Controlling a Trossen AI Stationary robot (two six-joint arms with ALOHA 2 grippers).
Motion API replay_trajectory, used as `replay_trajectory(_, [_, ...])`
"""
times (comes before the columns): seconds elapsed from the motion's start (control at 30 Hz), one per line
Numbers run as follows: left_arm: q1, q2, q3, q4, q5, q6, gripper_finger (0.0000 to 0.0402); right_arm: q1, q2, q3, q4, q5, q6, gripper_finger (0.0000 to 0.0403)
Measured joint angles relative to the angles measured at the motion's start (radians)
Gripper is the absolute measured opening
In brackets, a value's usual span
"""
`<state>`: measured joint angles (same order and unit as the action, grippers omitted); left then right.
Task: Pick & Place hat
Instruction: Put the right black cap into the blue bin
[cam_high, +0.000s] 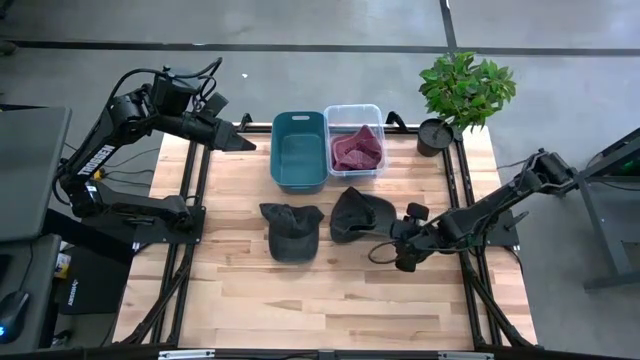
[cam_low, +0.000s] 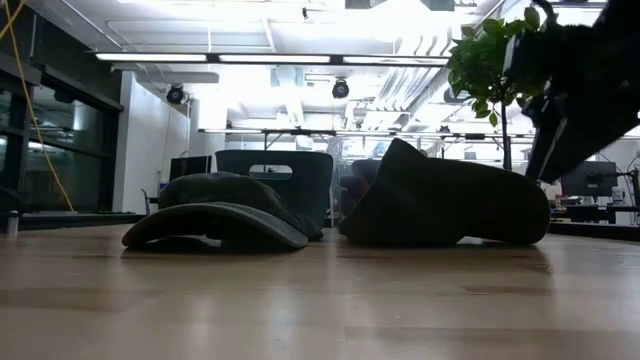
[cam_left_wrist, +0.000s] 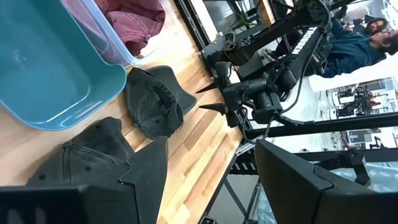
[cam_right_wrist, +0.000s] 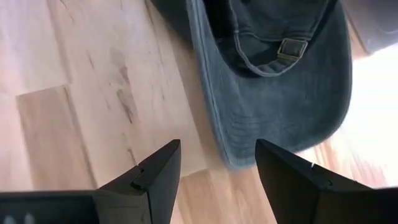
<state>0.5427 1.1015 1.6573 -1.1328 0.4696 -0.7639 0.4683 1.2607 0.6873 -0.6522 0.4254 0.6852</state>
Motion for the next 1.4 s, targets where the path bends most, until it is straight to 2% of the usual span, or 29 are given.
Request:
replay_trajectory(0.17, [0.0, 0.0, 0.0, 0.0, -0.012, -0.017, 0.0225, -0.005, -0.003, -0.06, 0.085, 0.077, -0.014, 0.0202])
replay_trajectory(0.33, [0.0, 0.0, 0.0, 0.0, -0.016, -0.027, 0.0225, -0.01, 0.001, -0.119, 0.184, 0.067, -0.037, 0.0202])
replay_trajectory(0.5, [0.0, 0.0, 0.0, 0.0, -0.017, -0.027, 0.0225, -0.019, 0.001, -0.155, 0.246, 0.121, -0.039, 0.0202])
replay_trajectory(0.73, [0.0, 0.0, 0.0, 0.0, -0.02, -0.03, 0.0225, -0.07, 0.002, -0.182, 0.325, 0.035, -0.092, 0.02])
replay_trajectory(0.97, [0.0, 0.0, 0.0, 0.0, -0.02, -0.035, 0.0225, -0.123, 0.002, -0.182, 0.348, 0.001, -0.118, 0.0196])
replay_trajectory(1.13, [0.0, 0.0, 0.0, 0.0, -0.02, -0.035, 0.0225, -0.148, 0.002, -0.182, 0.357, -0.05, -0.118, 0.0149])
replay_trajectory(1.33, [0.0, 0.0, 0.0, 0.0, -0.02, -0.035, 0.0225, -0.148, 0.002, -0.181, 0.364, -0.053, -0.124, 0.0035])
replay_trajectory(1.4, [0.0, 0.0, 0.0, 0.0, -0.02, -0.035, 0.0225, -0.149, 0.001, -0.179, 0.372, -0.057, -0.137, 0.0013])
